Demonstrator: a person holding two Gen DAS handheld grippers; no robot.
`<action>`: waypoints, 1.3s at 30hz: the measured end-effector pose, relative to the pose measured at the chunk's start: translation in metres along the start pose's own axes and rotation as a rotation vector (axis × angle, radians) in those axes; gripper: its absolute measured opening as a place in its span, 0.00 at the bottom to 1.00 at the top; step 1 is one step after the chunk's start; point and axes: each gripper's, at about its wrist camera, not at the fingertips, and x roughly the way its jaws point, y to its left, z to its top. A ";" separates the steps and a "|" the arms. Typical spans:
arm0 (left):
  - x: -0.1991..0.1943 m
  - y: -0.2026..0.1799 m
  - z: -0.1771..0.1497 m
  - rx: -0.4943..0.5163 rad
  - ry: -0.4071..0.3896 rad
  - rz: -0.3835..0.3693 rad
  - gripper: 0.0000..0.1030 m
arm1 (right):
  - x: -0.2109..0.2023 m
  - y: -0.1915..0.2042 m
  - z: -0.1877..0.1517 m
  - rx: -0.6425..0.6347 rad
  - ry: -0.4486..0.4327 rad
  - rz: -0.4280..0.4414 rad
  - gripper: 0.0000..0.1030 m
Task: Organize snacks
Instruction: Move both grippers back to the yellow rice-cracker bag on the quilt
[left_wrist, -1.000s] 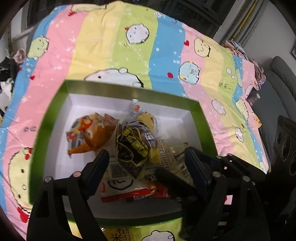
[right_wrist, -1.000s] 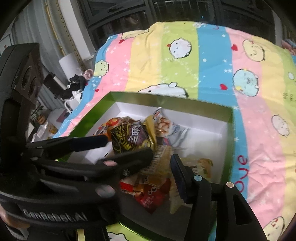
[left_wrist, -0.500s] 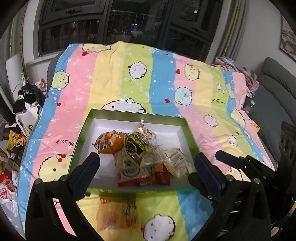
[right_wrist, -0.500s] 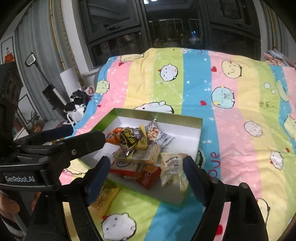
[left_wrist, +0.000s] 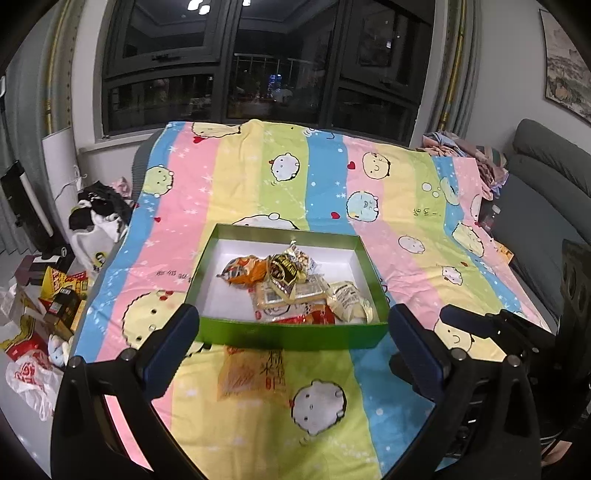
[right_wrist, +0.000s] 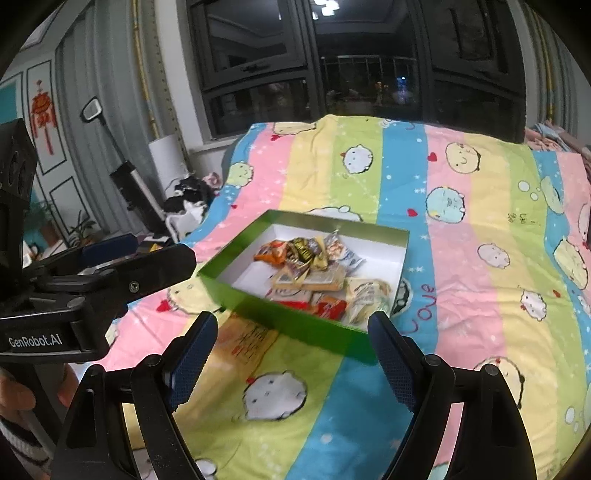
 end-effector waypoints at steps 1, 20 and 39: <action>-0.003 0.000 -0.002 -0.001 -0.001 -0.003 1.00 | -0.003 0.001 -0.002 -0.001 0.001 0.004 0.81; -0.029 0.014 -0.049 -0.042 0.066 0.003 1.00 | -0.017 0.018 -0.040 0.015 0.073 0.008 0.81; 0.012 0.047 -0.065 -0.109 0.147 -0.005 1.00 | 0.031 0.034 -0.046 -0.003 0.164 0.029 0.81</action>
